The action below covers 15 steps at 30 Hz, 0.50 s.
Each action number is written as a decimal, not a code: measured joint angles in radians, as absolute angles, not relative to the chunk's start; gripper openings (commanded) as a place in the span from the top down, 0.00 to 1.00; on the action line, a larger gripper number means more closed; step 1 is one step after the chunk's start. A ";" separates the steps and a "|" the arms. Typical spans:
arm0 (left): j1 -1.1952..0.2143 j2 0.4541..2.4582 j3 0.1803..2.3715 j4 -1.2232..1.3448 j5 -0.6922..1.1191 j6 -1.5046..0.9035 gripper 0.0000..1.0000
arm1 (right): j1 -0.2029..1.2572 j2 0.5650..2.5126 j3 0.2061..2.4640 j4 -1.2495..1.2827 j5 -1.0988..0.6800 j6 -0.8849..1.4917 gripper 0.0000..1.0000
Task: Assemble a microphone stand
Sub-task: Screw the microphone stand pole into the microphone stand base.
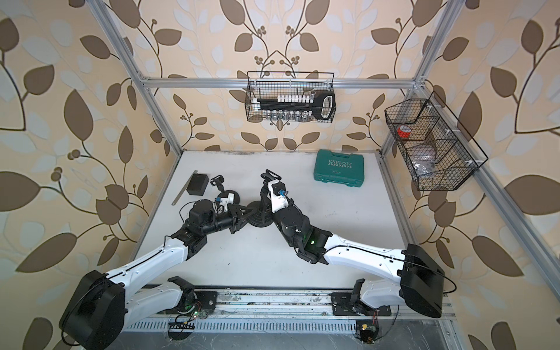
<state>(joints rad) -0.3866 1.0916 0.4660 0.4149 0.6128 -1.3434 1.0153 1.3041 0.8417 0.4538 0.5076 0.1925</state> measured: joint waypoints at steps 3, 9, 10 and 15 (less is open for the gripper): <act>-0.382 1.109 0.466 0.412 0.591 -1.350 1.00 | 0.934 1.284 0.842 0.383 0.359 0.168 0.37; -0.346 1.200 0.490 0.382 0.595 -1.365 1.00 | 0.749 1.175 0.803 0.315 -0.015 0.129 0.32; -0.345 1.214 0.497 0.377 0.597 -1.367 1.00 | 0.711 1.151 0.783 0.319 -0.088 0.130 0.33; -0.339 1.242 0.523 0.378 0.634 -1.370 1.00 | 0.540 1.151 0.720 0.342 -0.388 0.141 0.43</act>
<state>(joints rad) -0.3386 1.2415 0.5232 0.3782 0.6342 -1.3697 0.5400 1.1507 0.7204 0.3420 -0.3882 0.1410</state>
